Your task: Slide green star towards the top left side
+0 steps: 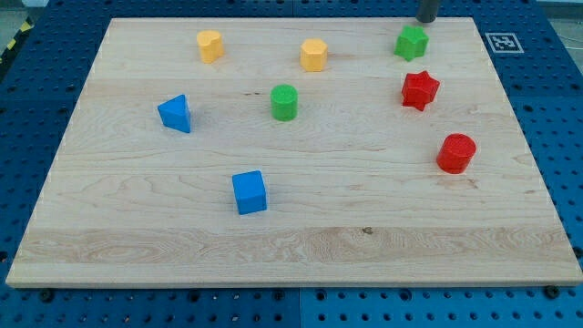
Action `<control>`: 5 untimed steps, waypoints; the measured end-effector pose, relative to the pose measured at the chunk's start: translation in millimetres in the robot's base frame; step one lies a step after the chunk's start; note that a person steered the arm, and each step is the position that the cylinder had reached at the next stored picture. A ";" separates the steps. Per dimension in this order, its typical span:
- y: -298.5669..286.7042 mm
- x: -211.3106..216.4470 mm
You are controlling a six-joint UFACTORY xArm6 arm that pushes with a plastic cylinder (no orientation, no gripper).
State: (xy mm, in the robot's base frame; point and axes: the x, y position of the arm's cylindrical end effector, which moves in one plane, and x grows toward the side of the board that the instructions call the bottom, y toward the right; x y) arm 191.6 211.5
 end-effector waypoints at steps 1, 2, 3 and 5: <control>-27.1 0.4; -39.2 0.7; -39.5 0.7; -77.1 24.8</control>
State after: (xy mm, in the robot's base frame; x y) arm 216.3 134.4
